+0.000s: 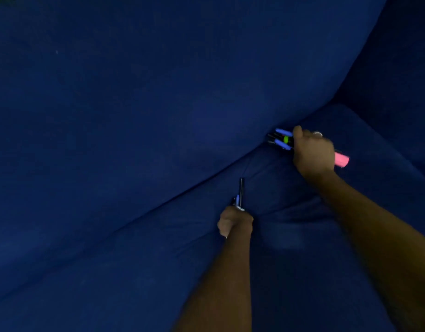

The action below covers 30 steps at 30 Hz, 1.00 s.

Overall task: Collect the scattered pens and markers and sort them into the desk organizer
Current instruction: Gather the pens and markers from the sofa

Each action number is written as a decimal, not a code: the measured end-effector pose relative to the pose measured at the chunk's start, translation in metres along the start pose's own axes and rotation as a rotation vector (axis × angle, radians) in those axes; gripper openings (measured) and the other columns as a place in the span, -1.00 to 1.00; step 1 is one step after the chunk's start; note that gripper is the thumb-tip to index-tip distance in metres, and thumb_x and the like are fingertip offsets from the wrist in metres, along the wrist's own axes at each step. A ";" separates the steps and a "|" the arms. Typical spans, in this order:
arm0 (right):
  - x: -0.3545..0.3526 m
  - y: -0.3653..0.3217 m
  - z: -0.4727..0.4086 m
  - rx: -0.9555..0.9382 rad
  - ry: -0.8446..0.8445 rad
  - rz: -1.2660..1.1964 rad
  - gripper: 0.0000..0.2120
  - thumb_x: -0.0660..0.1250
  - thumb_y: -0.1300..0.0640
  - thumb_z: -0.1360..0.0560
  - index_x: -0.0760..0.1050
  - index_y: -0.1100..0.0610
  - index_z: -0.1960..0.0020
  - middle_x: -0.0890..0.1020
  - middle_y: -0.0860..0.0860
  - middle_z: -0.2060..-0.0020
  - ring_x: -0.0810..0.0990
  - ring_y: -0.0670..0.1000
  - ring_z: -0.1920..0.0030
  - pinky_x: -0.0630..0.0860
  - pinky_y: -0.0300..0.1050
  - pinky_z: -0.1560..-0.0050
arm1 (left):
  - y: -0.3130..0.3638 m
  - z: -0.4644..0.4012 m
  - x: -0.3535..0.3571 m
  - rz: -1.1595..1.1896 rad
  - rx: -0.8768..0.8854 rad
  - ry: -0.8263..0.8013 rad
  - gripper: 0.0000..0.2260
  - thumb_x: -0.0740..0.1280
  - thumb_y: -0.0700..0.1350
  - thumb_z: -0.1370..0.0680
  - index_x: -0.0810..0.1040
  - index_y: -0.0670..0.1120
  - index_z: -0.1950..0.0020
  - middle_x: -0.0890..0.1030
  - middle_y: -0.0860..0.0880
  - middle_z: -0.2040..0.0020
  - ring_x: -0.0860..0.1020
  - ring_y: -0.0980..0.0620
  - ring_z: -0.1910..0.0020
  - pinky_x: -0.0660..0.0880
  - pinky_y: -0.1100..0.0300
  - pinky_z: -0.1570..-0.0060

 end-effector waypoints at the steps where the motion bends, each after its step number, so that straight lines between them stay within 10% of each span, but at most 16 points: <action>1: 0.001 -0.009 0.016 0.050 0.004 -0.064 -0.75 0.30 0.40 -0.38 0.39 0.28 -0.04 0.58 0.25 0.16 0.54 0.24 0.17 0.29 -0.04 0.34 | -0.001 0.000 0.001 -0.006 0.018 -0.007 -0.75 0.39 -0.10 -0.50 0.55 -0.13 -0.15 0.64 -0.08 -0.09 0.62 -0.03 -0.02 0.51 0.21 0.25; 4: 0.001 -0.043 0.070 0.102 -0.030 -0.144 -0.72 0.23 0.38 -0.43 0.38 0.27 -0.13 0.59 0.23 0.07 0.55 0.24 0.10 0.30 -0.05 0.33 | 0.000 0.003 -0.003 -0.036 0.072 -0.055 -0.72 0.38 -0.06 -0.51 0.53 -0.14 -0.17 0.65 -0.07 -0.07 0.62 0.00 0.00 0.35 0.25 0.51; 9: -0.012 -0.095 0.172 0.134 -0.144 -0.293 -0.74 0.22 0.34 -0.45 0.36 0.20 -0.12 0.61 0.15 0.09 0.57 0.16 0.10 0.35 -0.07 0.33 | -0.012 0.028 -0.025 0.032 0.200 -0.096 -0.83 0.36 -0.01 -0.50 0.58 -0.11 0.10 0.65 -0.07 0.11 0.59 -0.01 0.20 0.43 0.22 0.30; 16: -0.064 -0.099 0.264 0.543 -0.381 -0.751 -0.59 0.31 0.27 -0.41 0.32 0.17 -0.22 0.60 0.10 0.14 0.57 0.15 0.14 0.35 -0.13 0.28 | -0.121 0.120 -0.054 0.734 0.353 -0.231 -0.77 0.38 -0.26 -0.51 0.39 -0.15 0.29 0.43 -0.06 0.50 0.40 0.12 0.63 0.40 0.29 0.57; 30: -0.245 -0.109 0.465 0.901 -0.293 -1.117 -0.58 0.41 0.16 -0.32 0.41 0.13 -0.15 0.62 0.09 0.04 0.62 0.16 0.05 0.48 -0.10 0.17 | -0.245 0.340 -0.103 0.552 0.496 -0.338 -0.62 0.41 0.00 -0.49 0.26 -0.06 0.35 0.31 0.01 0.54 0.28 0.08 0.59 0.27 0.22 0.54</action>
Point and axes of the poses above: each hand's wrist, its own z-axis away from the middle knuckle, its own x-axis out of the palm, y = z × x, the point moved 3 cm from there along -z, towards the middle knuckle
